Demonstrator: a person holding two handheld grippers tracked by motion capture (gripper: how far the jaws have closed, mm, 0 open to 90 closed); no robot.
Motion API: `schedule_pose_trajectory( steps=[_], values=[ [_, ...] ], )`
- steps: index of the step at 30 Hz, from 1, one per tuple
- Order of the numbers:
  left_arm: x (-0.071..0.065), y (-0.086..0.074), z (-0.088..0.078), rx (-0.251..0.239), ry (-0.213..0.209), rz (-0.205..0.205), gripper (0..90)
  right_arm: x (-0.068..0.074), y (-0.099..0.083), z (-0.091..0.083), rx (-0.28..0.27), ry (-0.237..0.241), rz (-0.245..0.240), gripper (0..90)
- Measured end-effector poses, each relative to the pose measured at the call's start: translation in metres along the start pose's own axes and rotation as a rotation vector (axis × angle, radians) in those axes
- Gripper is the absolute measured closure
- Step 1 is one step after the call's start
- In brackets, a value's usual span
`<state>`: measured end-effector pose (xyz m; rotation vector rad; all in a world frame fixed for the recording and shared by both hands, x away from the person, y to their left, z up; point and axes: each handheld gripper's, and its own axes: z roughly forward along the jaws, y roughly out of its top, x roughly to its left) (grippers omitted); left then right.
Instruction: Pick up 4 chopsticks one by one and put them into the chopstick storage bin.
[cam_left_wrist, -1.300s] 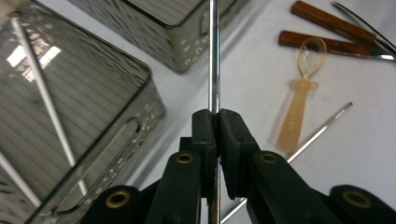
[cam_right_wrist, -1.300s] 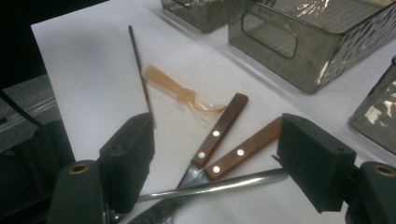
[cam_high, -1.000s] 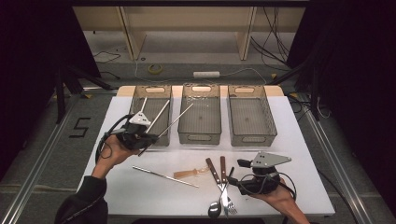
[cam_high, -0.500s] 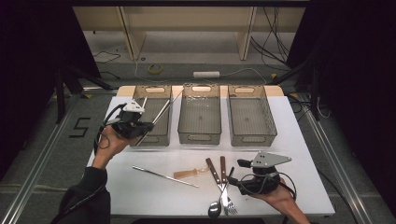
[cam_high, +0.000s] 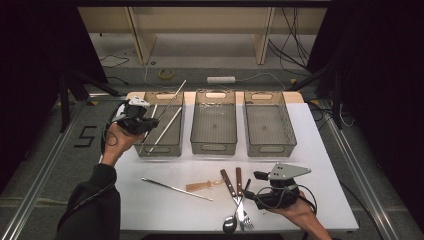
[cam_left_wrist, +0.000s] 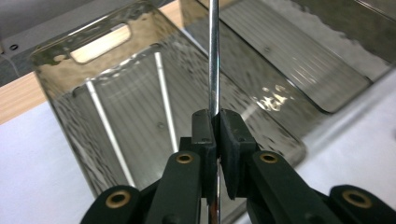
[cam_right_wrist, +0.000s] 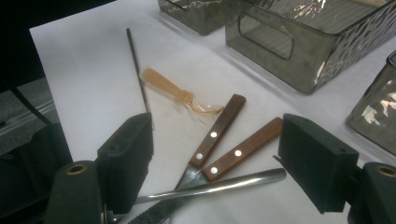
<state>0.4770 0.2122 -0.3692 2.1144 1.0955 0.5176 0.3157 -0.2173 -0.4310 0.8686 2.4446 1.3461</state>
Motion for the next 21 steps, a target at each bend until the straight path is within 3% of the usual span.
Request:
schedule_pose_trajectory(
  steps=[11,21],
  values=[
    [0.020,-0.009,0.019,0.001,0.047,-0.082,84.3,0.001,0.000,0.000,0.004,0.005,-0.001,27.6],
    [0.024,-0.024,0.034,0.038,0.059,-0.110,84.3,0.001,0.000,0.000,0.004,0.007,-0.001,27.8]
  ],
)
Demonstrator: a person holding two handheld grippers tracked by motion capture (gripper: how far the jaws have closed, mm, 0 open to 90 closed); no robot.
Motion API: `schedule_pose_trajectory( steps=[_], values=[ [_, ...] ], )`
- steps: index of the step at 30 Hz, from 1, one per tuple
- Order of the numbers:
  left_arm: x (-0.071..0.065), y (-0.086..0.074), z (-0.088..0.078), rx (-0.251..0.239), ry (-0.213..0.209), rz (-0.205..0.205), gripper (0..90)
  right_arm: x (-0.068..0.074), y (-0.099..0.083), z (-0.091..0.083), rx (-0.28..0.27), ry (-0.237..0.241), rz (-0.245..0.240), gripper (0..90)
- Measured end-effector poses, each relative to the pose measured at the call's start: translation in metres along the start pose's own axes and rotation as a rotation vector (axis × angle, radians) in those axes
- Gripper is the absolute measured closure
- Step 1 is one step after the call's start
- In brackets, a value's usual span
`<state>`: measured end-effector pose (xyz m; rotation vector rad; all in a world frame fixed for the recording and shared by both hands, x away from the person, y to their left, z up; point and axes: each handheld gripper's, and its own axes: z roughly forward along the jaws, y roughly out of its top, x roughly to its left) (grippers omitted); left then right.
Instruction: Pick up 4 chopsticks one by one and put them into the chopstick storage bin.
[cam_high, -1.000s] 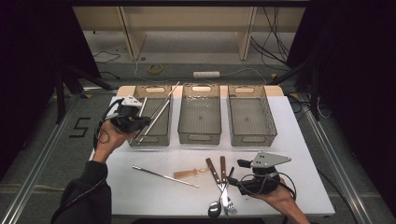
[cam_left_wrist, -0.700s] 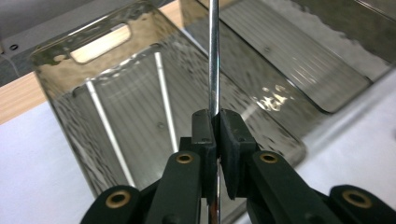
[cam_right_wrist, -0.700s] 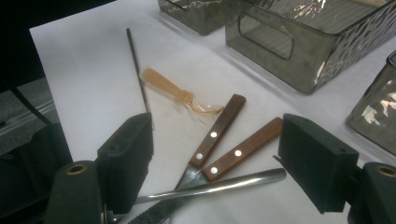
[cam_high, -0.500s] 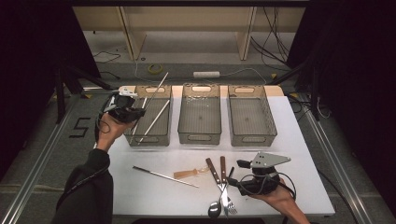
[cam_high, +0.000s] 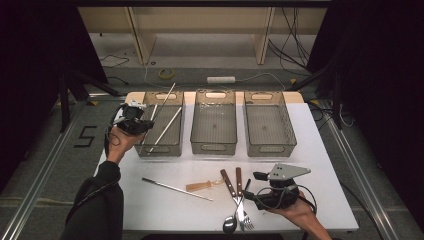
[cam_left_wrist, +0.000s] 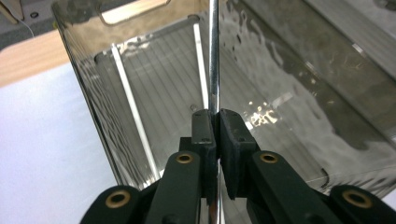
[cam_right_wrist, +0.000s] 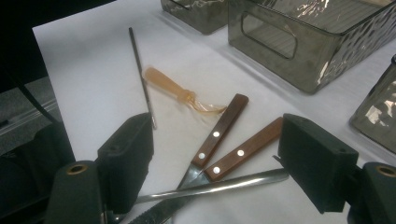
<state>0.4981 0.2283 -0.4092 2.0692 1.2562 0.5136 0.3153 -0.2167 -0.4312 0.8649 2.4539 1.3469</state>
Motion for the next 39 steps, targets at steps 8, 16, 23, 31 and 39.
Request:
schedule_pose_trajectory(
  steps=[8,16,23,31,39],
  values=[
    [0.003,-0.005,0.007,0.021,0.005,-0.022,84.2,0.000,0.000,0.000,0.003,0.000,0.000,27.9],
    [0.002,-0.009,0.015,0.061,0.004,-0.036,81.2,0.000,0.000,0.000,0.007,0.005,-0.005,27.9],
    [-0.010,-0.007,0.009,0.065,-0.016,0.004,49.0,0.000,0.000,0.001,0.009,0.010,-0.005,27.9],
    [-0.034,-0.014,-0.019,0.051,-0.125,0.118,36.3,0.000,-0.001,0.001,0.010,0.010,-0.004,28.0],
    [-0.060,-0.019,-0.040,0.108,-0.187,0.247,30.2,0.002,0.000,0.001,0.017,0.007,-0.015,27.9]
  ],
)
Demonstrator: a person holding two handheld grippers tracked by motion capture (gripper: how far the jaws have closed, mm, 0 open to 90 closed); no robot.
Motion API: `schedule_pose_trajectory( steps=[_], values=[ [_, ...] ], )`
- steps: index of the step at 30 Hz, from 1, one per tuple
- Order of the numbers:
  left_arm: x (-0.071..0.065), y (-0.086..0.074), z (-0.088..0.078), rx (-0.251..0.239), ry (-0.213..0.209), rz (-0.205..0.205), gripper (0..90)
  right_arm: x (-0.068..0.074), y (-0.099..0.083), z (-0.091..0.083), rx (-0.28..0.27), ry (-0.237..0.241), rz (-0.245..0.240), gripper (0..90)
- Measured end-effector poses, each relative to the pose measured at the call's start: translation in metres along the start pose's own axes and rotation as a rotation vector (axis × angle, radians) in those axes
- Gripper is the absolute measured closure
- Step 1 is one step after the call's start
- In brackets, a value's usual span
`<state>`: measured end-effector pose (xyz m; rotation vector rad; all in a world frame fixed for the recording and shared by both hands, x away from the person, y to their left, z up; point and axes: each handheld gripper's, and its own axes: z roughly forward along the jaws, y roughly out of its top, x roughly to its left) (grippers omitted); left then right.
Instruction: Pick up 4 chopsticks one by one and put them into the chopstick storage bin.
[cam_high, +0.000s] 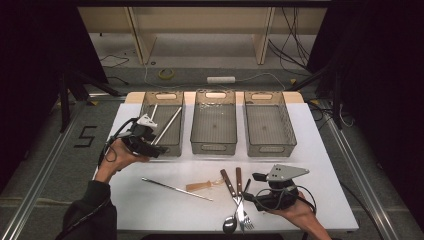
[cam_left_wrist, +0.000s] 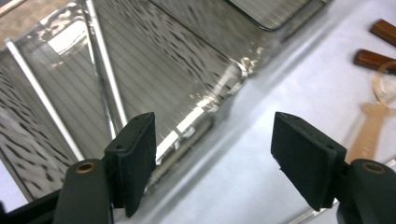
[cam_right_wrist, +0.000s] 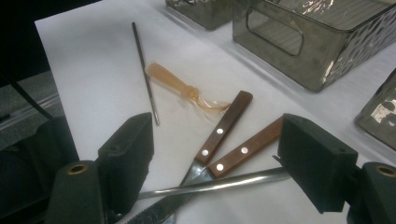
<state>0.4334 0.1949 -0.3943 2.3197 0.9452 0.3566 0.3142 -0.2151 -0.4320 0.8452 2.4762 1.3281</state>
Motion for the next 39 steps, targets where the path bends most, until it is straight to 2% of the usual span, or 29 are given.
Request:
schedule_pose_trajectory(
  steps=[5,9,15,27,30,32,36,39],
  values=[
    [-0.016,-0.004,0.001,0.060,-0.027,0.074,28.0,0.000,-0.001,-0.001,-0.001,-0.001,-0.003,27.9],
    [-0.030,-0.005,0.002,0.112,-0.064,0.155,26.2,0.000,-0.001,-0.001,0.000,0.001,-0.004,28.0],
    [-0.045,-0.007,0.005,0.181,-0.085,0.228,23.8,0.000,-0.001,0.000,0.003,0.003,-0.003,27.9],
    [-0.059,-0.021,0.022,0.304,-0.110,0.304,20.9,0.001,-0.002,0.001,0.008,0.006,-0.003,27.9],
    [-0.061,-0.023,0.025,0.328,-0.110,0.320,22.7,0.001,-0.002,0.000,0.008,0.006,-0.003,27.9],
    [-0.063,-0.024,0.026,0.346,-0.112,0.349,24.6,0.002,-0.002,0.001,0.010,0.007,-0.006,27.9],
    [-0.066,-0.026,0.028,0.367,-0.123,0.377,30.0,0.001,-0.002,0.001,0.011,0.009,-0.007,27.9],
    [-0.068,-0.028,0.031,0.387,-0.131,0.413,34.1,0.001,-0.002,0.001,0.014,0.009,-0.008,27.9]
  ],
)
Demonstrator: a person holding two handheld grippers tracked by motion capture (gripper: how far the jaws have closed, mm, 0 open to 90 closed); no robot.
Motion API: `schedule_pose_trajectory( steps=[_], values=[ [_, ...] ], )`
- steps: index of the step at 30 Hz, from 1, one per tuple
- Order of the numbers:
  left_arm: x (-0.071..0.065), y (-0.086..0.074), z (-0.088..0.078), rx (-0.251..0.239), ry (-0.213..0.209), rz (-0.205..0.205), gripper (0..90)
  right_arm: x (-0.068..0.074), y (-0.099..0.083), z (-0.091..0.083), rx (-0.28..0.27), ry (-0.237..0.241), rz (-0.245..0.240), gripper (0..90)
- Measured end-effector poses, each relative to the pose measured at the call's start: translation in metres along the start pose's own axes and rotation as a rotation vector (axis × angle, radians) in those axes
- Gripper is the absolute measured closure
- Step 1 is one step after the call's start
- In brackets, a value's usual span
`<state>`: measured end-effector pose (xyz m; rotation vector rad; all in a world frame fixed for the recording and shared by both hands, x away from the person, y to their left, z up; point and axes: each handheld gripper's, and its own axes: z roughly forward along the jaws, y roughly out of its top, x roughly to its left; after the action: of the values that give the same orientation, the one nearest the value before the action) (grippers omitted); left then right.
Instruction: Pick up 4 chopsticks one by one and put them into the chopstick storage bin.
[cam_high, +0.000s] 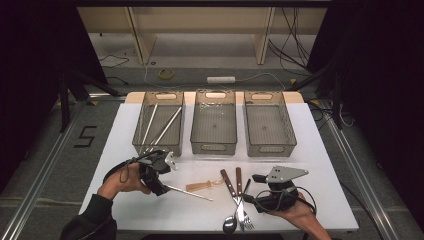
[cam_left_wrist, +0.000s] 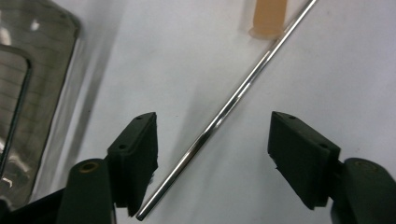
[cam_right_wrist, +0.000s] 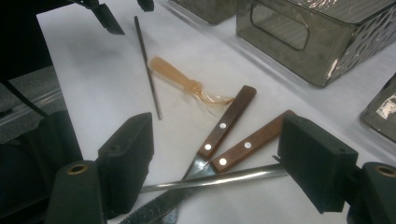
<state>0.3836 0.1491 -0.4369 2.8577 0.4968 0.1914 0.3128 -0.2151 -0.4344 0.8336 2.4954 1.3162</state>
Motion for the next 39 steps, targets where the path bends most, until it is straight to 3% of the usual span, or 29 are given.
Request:
schedule_pose_trajectory(
  steps=[13,20,39],
  values=[
    [-0.005,0.002,0.011,0.062,-0.018,0.061,52.3,0.001,0.000,0.001,0.005,0.005,0.002,28.0],
    [-0.003,0.004,0.014,0.064,-0.017,0.097,59.6,0.000,0.000,0.002,0.009,0.007,0.002,27.9],
    [-0.001,0.009,0.025,0.105,-0.035,0.146,70.3,0.000,0.000,0.003,0.015,0.010,0.000,28.0]
  ],
)
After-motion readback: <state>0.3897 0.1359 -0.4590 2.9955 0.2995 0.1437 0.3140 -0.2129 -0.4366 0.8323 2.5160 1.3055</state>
